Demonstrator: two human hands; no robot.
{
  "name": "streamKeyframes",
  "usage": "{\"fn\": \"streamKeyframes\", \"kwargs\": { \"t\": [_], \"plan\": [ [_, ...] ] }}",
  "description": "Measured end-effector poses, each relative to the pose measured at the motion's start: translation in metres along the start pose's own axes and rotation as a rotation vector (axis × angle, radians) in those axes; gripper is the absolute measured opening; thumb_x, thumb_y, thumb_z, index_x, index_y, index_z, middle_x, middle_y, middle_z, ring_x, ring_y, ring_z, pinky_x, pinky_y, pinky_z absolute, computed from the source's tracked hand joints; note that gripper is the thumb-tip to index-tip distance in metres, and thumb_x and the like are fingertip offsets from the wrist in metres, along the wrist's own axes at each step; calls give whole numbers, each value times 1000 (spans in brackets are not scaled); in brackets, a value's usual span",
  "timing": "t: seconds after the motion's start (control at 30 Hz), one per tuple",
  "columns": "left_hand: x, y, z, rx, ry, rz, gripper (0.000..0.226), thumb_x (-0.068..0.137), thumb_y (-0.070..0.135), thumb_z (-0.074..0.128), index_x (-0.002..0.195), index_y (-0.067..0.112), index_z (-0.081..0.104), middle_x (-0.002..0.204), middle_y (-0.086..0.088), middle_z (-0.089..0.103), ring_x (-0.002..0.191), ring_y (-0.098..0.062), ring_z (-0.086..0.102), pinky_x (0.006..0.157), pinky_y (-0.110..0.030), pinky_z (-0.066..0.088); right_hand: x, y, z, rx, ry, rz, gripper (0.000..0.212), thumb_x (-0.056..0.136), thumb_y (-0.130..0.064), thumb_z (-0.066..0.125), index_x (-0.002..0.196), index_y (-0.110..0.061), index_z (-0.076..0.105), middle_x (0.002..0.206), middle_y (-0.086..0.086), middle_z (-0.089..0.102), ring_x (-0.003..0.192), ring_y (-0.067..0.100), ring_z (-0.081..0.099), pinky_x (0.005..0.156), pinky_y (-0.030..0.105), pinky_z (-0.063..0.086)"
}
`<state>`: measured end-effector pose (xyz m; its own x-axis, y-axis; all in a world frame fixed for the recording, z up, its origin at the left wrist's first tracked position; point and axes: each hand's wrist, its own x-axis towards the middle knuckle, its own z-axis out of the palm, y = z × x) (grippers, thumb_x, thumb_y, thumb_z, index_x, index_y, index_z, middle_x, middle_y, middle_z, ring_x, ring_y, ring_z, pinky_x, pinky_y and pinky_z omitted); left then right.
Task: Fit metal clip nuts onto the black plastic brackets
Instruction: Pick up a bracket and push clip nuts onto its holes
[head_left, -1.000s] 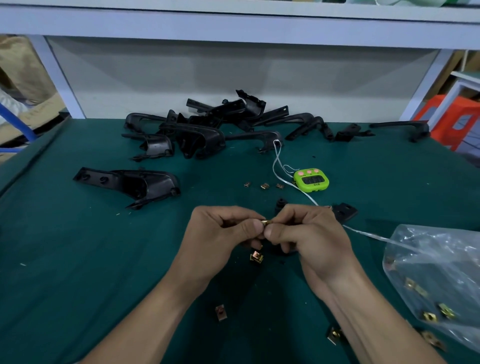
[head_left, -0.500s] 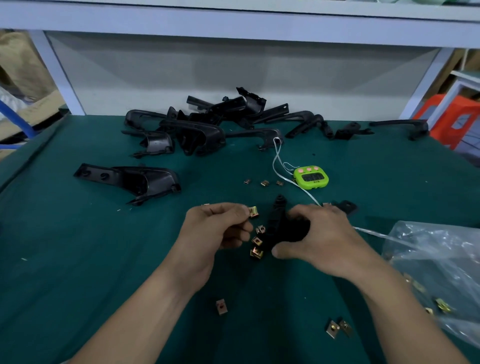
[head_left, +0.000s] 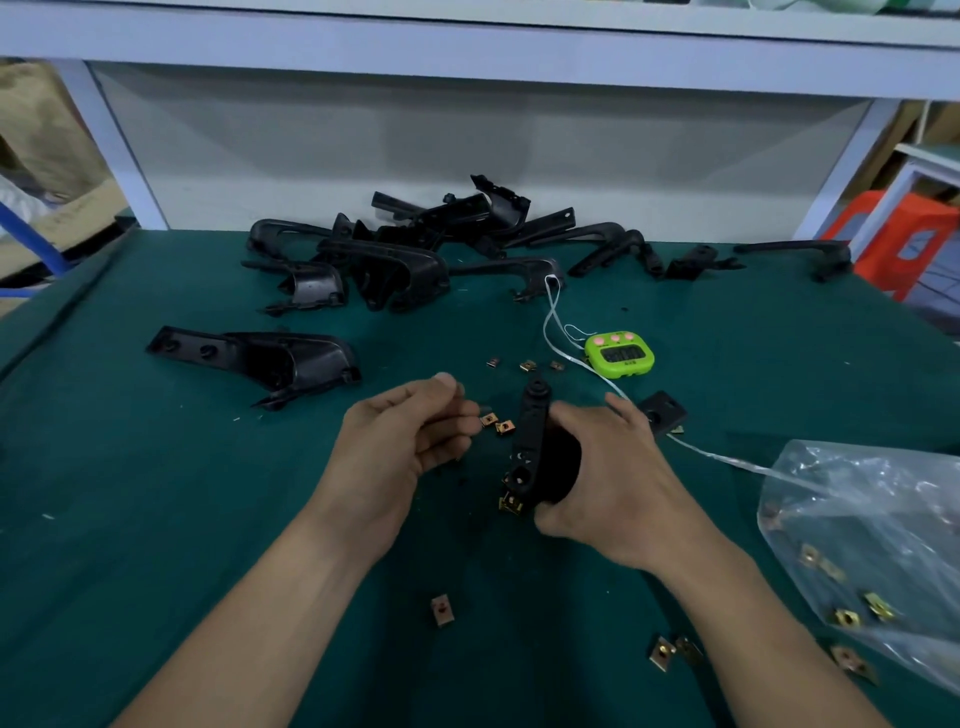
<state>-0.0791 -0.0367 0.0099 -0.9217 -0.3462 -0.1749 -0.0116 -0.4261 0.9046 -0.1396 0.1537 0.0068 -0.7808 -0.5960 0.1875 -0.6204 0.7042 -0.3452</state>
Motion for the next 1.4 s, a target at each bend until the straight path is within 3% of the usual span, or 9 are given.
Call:
{"fn": "streamKeyframes", "kwargs": {
  "t": [0.23,0.37,0.47,0.6,0.8,0.9,0.97,1.13,1.4],
  "plan": [
    [9,-2,-17,498,217,228,17,87,22,76,72,29,79,71,4,75,63,-8,69,62,-21,53,2,8,-5,40,91,94,41,53,-35,79,81,-29,50,74,-11,60,86,5,51,117,24,15],
    [11,-7,-23,1045,183,427,23,85,18,71,95,38,78,93,28,70,95,13,59,80,4,33,-2,10,-8,120,153,118,46,55,-23,85,71,-35,44,71,-16,59,94,-31,29,109,22,18],
    [13,-20,-19,1244,93,508,22,89,18,71,105,30,78,109,18,68,111,-8,52,93,-12,33,-2,9,-8,115,126,131,41,57,-22,85,78,-34,52,77,-16,62,81,-4,26,104,21,20],
    [15,-19,-20,1320,41,537,20,95,15,67,100,29,80,103,12,72,106,-16,54,95,-33,44,0,11,-4,97,69,114,40,59,-28,82,91,-29,58,82,-14,64,88,4,34,111,16,12],
    [12,-6,-27,1331,-102,424,36,98,2,55,107,27,80,111,13,73,104,-14,66,94,-34,52,1,14,-3,139,53,132,42,57,-29,83,91,-32,59,83,-19,62,102,13,38,115,24,18],
    [12,2,-32,1370,-96,375,55,90,-8,46,114,31,77,121,17,72,116,-8,63,101,-12,43,1,16,-3,135,37,139,41,56,-31,82,88,-32,57,79,-19,60,105,20,40,114,32,26],
    [11,4,-33,1320,-62,337,62,84,-13,45,115,31,77,118,13,74,111,-6,63,86,7,32,2,17,-3,131,35,134,40,55,-32,81,87,-31,56,77,-17,61,103,20,43,113,33,27],
    [10,-1,-33,1278,-6,324,44,87,0,59,111,30,79,112,14,74,103,-4,63,78,9,32,2,18,-2,126,42,129,42,55,-33,80,91,-30,59,81,-16,65,104,21,47,114,27,24],
    [10,-6,-30,1361,-14,408,19,85,23,77,100,33,79,107,19,71,108,-10,55,93,-30,46,3,19,3,150,12,144,44,54,-35,79,92,-33,58,86,-16,64,115,30,48,105,20,24]
  ]
}}
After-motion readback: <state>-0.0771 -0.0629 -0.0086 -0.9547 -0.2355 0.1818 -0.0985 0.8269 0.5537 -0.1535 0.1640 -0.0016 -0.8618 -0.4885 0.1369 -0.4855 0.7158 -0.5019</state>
